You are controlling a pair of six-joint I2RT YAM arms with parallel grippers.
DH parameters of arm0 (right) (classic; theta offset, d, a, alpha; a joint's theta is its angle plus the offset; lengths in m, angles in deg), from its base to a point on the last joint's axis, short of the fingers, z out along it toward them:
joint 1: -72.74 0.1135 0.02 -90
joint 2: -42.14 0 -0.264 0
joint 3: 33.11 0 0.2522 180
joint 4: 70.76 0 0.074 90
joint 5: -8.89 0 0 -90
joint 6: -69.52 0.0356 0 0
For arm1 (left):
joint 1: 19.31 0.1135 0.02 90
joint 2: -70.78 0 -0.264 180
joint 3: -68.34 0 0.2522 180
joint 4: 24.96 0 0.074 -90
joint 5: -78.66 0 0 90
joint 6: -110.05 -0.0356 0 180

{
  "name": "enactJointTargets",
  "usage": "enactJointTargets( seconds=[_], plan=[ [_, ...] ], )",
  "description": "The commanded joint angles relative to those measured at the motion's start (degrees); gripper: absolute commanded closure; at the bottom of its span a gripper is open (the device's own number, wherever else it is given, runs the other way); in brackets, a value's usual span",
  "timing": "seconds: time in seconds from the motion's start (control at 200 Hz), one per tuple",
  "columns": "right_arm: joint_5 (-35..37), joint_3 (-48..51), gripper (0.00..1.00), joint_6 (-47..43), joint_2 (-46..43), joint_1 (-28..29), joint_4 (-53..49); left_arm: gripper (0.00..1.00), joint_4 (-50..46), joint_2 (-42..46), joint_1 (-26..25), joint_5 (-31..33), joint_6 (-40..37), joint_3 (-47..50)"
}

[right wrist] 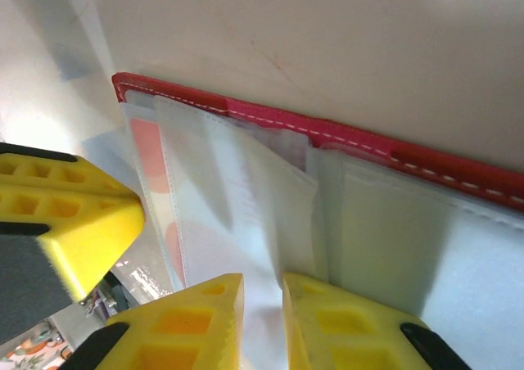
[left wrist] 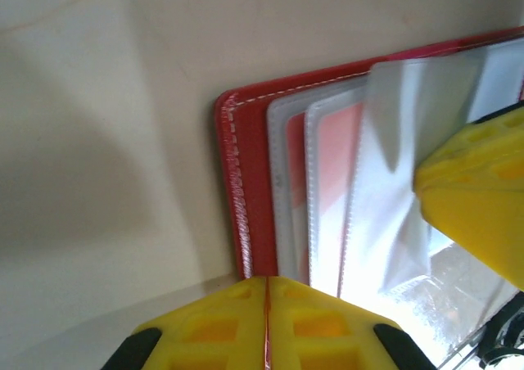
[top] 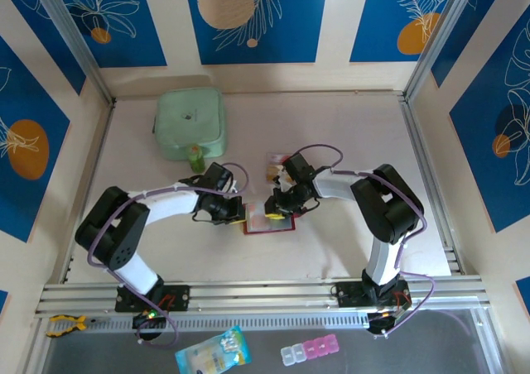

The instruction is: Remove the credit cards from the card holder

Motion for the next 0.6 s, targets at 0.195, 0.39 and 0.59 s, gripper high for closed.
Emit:
enactJointTargets(
  seconds=[0.195,0.39,0.59],
  plan=[
    [-3.76,1.98,0.84,-2.62,1.05,-0.69,1.27,0.82,3.58,2.58,-0.41,-2.95,4.27,-2.3],
    [-4.4,2.52,0.86,-2.71,1.36,-1.28,2.16,0.75,8.13,-0.62,-0.75,-5.22,6.51,-2.26],
    [-4.72,2.78,0.87,-3.04,1.36,-1.7,2.28,0.73,9.84,-3.4,-1.11,-5.94,7.08,-2.54]
  ],
)
